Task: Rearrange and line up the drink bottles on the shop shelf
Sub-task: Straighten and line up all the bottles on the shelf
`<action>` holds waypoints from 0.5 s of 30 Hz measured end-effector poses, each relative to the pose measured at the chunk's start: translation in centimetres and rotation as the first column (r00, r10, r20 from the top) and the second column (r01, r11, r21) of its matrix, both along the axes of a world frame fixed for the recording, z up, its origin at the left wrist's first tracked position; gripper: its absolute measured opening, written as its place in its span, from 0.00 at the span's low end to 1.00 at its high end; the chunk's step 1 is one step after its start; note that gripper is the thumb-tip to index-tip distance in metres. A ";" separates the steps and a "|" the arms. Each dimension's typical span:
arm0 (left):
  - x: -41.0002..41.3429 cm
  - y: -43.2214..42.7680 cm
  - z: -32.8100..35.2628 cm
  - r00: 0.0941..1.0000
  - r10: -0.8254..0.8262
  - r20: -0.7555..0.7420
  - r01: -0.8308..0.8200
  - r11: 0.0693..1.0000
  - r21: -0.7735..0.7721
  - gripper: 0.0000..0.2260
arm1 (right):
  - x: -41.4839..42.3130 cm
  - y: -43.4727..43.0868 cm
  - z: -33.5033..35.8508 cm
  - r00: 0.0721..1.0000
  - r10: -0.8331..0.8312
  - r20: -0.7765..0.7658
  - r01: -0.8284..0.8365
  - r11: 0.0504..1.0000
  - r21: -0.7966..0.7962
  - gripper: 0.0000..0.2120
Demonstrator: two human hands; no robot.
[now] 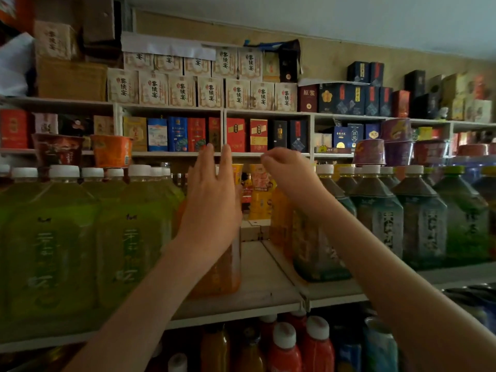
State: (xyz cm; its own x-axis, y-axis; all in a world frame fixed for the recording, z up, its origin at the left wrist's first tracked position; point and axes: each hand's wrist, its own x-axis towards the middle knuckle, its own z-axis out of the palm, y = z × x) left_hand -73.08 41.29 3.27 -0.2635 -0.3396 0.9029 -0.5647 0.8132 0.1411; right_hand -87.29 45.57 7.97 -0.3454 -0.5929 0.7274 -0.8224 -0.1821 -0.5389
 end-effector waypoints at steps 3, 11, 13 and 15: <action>-1.8 1.6 0.6 0.986 -0.164 -0.015 0.163 0.986 -0.037 0.23 | -2.0 3.4 1.6 0.970 -0.157 -0.186 0.121 0.974 -0.194 0.11; -6.1 2.1 0.5 0.905 -0.424 -0.016 0.409 0.862 0.300 0.17 | -8.4 4.7 -1.0 0.975 -0.213 -0.071 0.220 0.967 0.126 0.14; -7.0 1.9 0.6 0.876 -0.480 -0.045 0.456 0.792 0.406 0.17 | -9.0 4.5 -1.6 0.984 -0.179 -0.019 0.180 0.972 0.152 0.13; -7.9 1.7 0.5 0.863 -0.501 -0.068 0.470 0.745 0.473 0.17 | -9.1 4.5 -1.6 0.988 -0.152 0.006 0.150 0.978 0.146 0.16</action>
